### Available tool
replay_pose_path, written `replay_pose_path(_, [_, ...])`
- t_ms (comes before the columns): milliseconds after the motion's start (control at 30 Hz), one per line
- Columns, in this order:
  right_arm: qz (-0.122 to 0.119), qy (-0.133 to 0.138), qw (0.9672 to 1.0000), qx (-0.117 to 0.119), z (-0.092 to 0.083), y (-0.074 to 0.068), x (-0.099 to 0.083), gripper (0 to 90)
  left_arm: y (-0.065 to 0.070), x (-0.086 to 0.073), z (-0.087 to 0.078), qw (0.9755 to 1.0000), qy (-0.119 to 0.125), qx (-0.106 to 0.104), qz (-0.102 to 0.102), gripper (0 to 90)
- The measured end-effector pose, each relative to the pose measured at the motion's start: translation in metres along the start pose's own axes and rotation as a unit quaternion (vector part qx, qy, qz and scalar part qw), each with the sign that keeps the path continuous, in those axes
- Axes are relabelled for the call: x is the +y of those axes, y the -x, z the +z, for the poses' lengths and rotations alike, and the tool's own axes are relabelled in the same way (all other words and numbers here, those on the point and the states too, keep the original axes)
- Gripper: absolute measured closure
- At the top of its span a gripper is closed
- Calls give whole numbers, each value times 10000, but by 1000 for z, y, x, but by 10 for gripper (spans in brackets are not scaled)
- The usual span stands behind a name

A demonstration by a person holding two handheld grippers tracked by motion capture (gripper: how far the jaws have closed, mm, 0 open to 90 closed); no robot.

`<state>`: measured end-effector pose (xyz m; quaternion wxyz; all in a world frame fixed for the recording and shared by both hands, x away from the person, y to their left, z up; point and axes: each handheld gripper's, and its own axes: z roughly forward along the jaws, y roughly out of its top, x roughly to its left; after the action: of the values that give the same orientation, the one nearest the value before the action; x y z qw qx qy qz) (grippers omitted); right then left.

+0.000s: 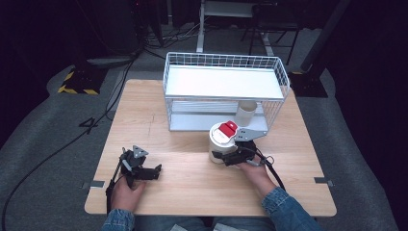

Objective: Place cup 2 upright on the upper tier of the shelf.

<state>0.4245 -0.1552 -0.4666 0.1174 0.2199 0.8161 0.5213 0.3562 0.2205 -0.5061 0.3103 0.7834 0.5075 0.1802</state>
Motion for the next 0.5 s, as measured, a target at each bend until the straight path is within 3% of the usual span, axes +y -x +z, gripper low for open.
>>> replay_pose_path(500, [-164,4,9996,222,-16,-21,32,116,0,0,0,10000,-3,1,4,15])
